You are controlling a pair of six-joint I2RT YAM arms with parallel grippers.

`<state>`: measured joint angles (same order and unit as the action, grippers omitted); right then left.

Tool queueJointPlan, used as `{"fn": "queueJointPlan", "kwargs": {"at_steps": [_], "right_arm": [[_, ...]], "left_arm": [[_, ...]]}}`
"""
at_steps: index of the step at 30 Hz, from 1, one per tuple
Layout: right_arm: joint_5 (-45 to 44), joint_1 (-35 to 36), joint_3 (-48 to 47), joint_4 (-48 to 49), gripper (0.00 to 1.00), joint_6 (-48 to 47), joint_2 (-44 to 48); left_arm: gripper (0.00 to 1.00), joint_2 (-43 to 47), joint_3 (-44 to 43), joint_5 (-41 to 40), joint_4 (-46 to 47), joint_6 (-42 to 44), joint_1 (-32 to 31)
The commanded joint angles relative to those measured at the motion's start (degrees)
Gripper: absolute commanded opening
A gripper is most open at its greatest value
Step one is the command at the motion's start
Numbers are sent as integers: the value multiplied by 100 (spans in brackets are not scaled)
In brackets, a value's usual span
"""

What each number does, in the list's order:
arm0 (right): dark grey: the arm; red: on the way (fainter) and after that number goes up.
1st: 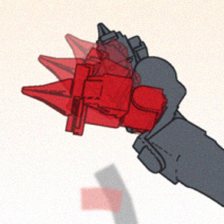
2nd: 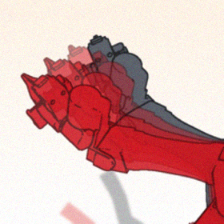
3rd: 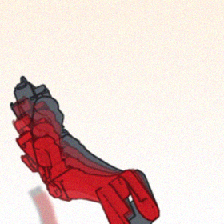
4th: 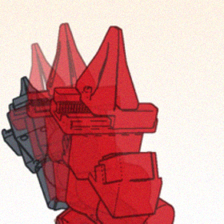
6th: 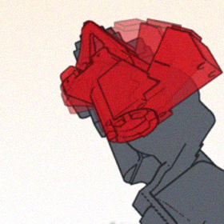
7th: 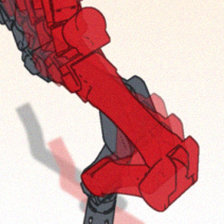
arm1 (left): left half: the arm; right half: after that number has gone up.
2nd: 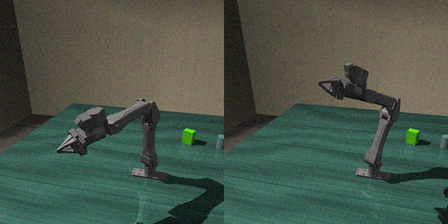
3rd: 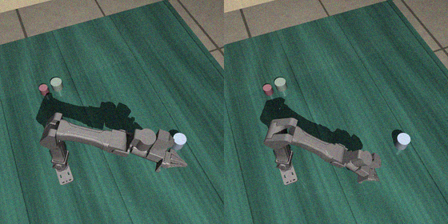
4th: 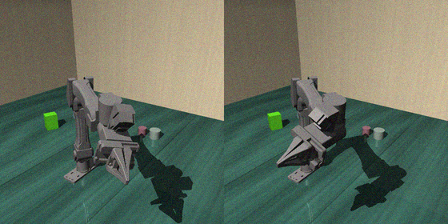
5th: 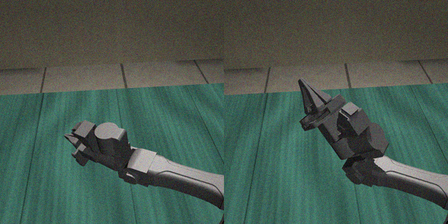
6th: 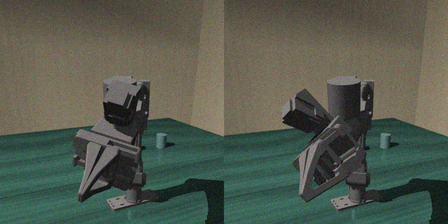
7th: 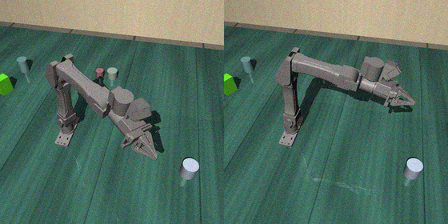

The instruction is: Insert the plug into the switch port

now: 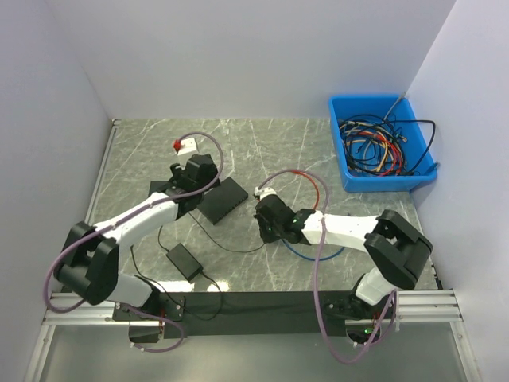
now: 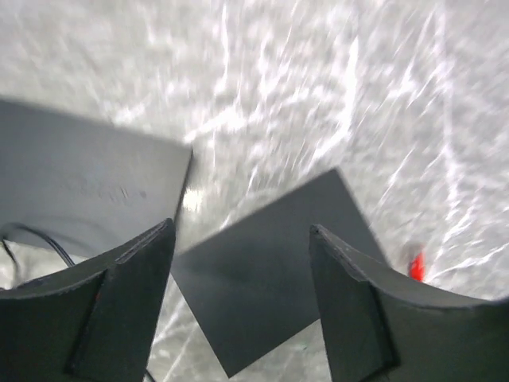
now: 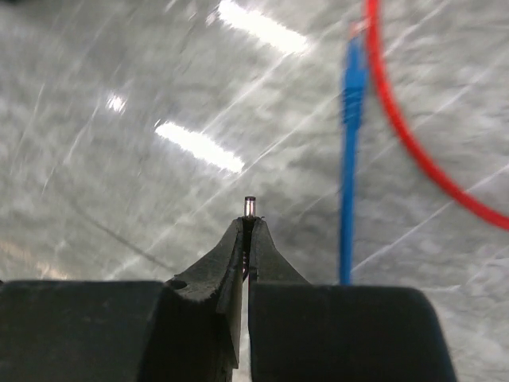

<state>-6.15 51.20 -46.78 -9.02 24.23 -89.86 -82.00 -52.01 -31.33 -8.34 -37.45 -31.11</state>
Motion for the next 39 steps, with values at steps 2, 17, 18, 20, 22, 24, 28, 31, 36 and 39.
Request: {"fn": "queueJointPlan", "kwargs": {"at_steps": [2,17,18,20,22,24,28,31,36,39], "right_arm": [[-18,162,187,66,0,-261,505],[-693,162,-375,752,0,-990,-39],[-712,154,-410,865,0,-1103,-75],[-747,145,-533,893,0,-1236,-206],[-738,153,-603,1182,0,-1447,-347],[-738,145,-656,1331,0,-1622,-435],[-537,-39,-770,1455,0,-1851,-672],[-177,-215,-902,1499,0,-1939,-795],[53,-593,-1577,1122,0,-2071,-1295],[219,-699,-1859,1034,0,-2159,-1533]], "left_arm": [[79,404,-248,-304,795,685,-9],[82,-1186,-407,3537,3127,1117,1230],[82,-1239,-363,3598,3197,1109,1230],[80,-1353,-310,3634,3260,1082,1239],[78,-1459,-205,3695,3347,1073,1230],[75,-1460,-108,3722,3418,1003,1230],[93,-1442,182,3590,3628,924,1239],[99,-1468,261,3791,3743,889,1239],[97,-1609,297,3924,3866,871,1248],[96,-1872,174,4073,3919,959,1292]]}}
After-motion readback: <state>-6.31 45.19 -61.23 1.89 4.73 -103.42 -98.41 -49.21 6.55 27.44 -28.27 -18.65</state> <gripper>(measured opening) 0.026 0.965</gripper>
